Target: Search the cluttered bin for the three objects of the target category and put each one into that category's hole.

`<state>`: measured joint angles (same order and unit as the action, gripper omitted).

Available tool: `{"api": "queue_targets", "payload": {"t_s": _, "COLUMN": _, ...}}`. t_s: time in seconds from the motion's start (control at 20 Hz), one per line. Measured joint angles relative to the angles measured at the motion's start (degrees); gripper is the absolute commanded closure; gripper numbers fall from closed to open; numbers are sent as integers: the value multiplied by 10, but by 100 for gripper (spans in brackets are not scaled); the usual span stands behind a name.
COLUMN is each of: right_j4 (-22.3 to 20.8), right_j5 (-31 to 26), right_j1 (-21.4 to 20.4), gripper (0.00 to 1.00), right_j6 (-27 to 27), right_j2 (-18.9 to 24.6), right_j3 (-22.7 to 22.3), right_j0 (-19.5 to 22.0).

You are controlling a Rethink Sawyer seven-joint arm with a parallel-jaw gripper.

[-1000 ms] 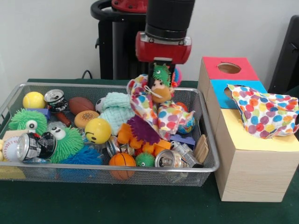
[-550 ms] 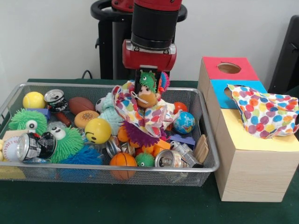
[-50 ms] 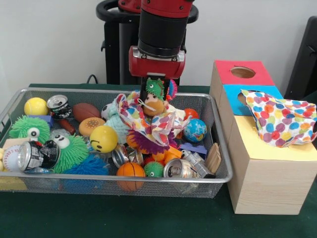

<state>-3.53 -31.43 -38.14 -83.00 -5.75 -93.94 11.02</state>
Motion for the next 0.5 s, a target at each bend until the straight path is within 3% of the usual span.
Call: {"api": "queue_targets", "payload": {"t_s": 0.5, "right_j4": 0, "right_j5": 0, "right_j1": 0, "gripper": 0, "right_j6": 0, "right_j2": -7, "right_j3": 0, "right_j0": -2}}
